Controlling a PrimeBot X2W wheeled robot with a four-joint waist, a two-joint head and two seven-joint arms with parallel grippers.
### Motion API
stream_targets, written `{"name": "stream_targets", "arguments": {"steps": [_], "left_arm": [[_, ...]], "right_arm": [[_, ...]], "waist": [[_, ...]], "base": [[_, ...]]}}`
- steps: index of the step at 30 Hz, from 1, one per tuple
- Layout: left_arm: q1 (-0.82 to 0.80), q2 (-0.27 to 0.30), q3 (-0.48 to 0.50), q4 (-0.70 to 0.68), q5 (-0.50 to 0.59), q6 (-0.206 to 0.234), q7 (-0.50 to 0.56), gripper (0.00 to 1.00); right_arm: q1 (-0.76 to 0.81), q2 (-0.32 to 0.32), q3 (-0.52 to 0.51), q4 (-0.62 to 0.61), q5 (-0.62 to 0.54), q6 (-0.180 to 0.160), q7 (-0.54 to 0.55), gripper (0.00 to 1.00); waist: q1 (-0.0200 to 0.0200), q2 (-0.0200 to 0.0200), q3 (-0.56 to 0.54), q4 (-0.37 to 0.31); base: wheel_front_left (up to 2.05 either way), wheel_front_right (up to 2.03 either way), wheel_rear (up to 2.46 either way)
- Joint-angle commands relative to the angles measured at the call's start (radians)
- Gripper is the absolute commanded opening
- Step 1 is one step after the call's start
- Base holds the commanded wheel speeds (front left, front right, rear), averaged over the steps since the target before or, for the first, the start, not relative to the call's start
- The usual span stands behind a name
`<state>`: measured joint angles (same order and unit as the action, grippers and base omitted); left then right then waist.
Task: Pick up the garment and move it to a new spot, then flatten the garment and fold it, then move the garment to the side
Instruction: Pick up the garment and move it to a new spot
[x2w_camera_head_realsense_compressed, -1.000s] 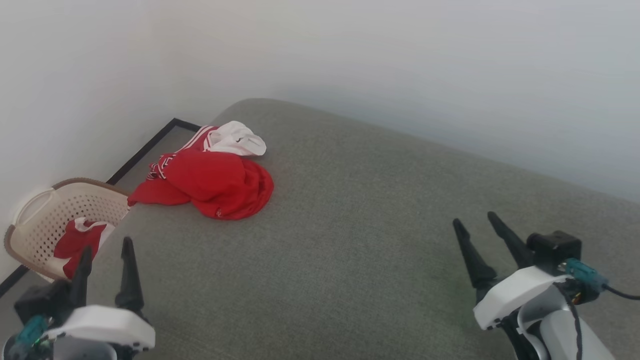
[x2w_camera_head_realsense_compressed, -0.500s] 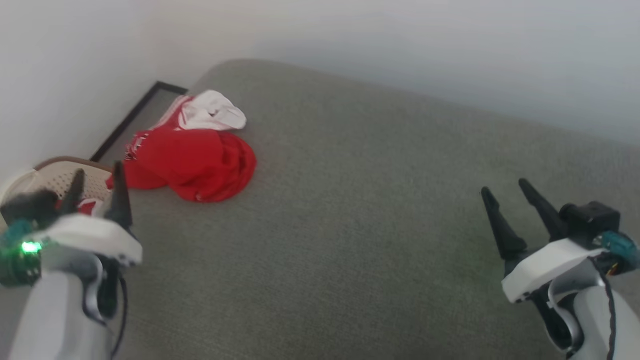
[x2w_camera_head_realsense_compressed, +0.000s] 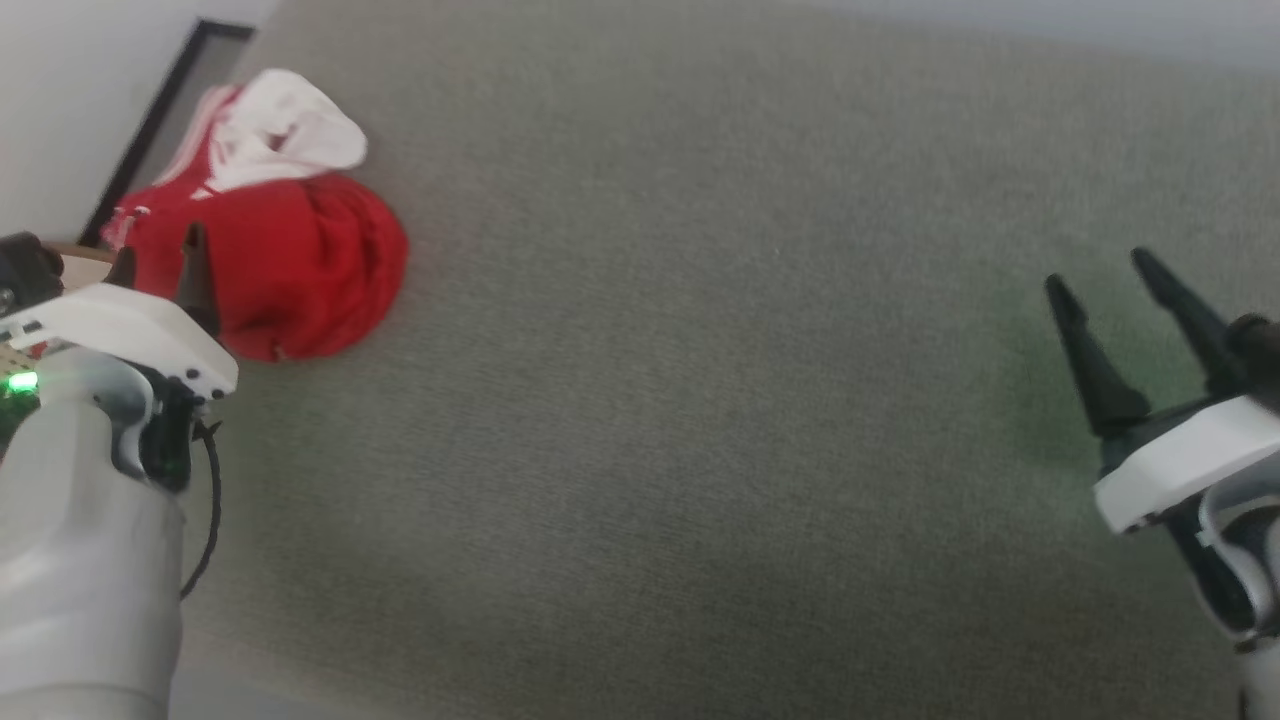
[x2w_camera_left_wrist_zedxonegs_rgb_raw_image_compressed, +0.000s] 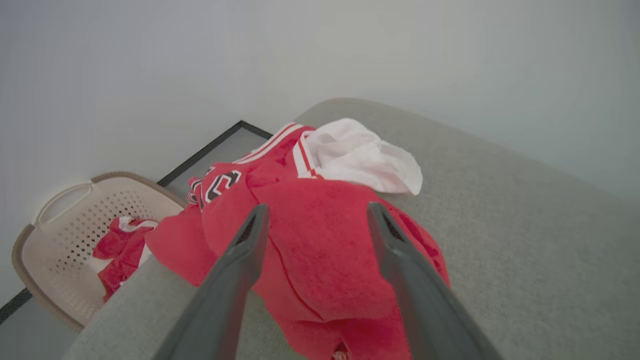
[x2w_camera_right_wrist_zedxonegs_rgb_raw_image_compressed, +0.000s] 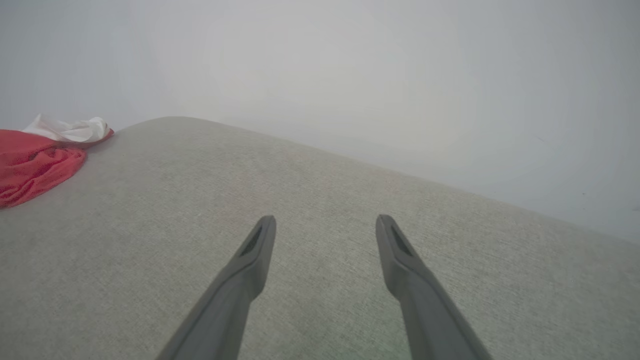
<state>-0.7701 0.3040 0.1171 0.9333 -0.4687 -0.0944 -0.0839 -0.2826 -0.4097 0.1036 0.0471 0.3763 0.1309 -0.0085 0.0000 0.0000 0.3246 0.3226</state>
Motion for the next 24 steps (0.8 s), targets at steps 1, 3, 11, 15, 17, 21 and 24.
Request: {"name": "stream_targets", "arguments": {"steps": [1,3,11,15,17,21,24], "left_arm": [[-0.016,0.003,0.000,0.006,-0.002,-0.006,0.006,1.00],[-0.059,0.001,0.003,0.068,-0.016,-0.006,0.035,1.00],[-0.192,-0.018,-0.015,0.268,-0.064,-0.024,0.213,1.00],[-0.214,-0.033,-0.023,0.322,-0.075,-0.028,0.307,1.00],[-0.219,-0.036,-0.030,0.334,-0.075,-0.029,0.330,1.00],[-0.224,-0.039,-0.041,0.347,-0.075,-0.029,0.340,1.00],[-0.230,-0.035,-0.043,0.348,-0.078,-0.030,0.307,0.00]], "right_arm": [[-0.010,-0.003,-0.003,-0.009,-0.007,0.000,0.003,1.00],[-0.010,-0.017,-0.019,-0.040,-0.009,0.000,0.020,1.00],[0.012,-0.061,-0.078,-0.149,-0.011,0.000,0.085,1.00],[0.018,-0.074,-0.098,-0.194,-0.017,0.000,0.110,1.00],[0.018,-0.076,-0.106,-0.210,-0.020,0.000,0.120,1.00],[0.011,-0.078,-0.116,-0.233,-0.019,0.000,0.136,1.00],[0.002,-0.073,-0.119,-0.242,-0.022,0.000,0.140,1.00]], "waist": [[0.0000,0.0000,0.047,-0.024],[0.0000,0.0000,0.076,-0.028],[0.0000,0.0000,0.166,-0.023],[0.0000,0.0000,0.194,-0.018],[0.0000,0.0000,0.202,-0.016],[0.0000,0.0000,0.213,-0.015],[0.0000,0.0000,0.214,-0.015]], "base": [[0.00,0.00,0.00],[0.00,0.00,0.00],[0.00,0.00,0.00],[0.00,0.00,0.00],[0.00,0.00,0.00],[0.00,0.00,0.00],[0.00,0.00,0.00]]}}
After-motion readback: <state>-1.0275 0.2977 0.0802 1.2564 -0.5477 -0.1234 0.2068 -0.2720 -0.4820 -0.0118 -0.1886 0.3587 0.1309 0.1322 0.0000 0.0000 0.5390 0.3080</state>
